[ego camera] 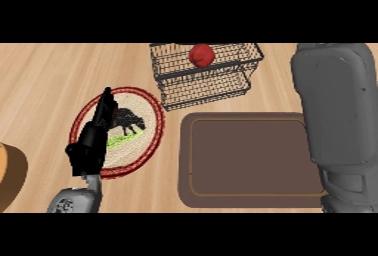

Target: Pick the bell pepper from the tray and place it in the tiered basket

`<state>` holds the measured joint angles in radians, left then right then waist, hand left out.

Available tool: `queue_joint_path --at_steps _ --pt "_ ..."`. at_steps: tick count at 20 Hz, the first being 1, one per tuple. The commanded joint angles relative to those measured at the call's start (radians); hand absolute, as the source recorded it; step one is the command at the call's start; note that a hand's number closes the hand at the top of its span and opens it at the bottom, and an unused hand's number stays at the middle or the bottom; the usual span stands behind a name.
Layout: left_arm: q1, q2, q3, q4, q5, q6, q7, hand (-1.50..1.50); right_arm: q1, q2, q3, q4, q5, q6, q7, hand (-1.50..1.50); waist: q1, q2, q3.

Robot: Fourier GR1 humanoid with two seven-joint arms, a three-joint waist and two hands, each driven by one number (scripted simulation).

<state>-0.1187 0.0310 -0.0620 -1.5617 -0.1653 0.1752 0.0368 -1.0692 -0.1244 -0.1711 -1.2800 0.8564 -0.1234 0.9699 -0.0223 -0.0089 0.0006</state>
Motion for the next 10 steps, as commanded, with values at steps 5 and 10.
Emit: queue_joint_path --at_steps 5,10 --pt "-0.006 0.025 0.054 0.037 0.021 -0.001 -0.015 0.00 0.347 -0.090 -0.139 -0.473 -0.206 0.134 0.017 -1.50 -0.044 -0.007 0.001" --pt "0.007 0.019 0.030 -0.017 0.004 0.005 0.009 0.00 0.641 -0.136 -0.267 -0.737 -0.428 0.264 -0.070 -1.50 -0.035 -0.005 0.002"
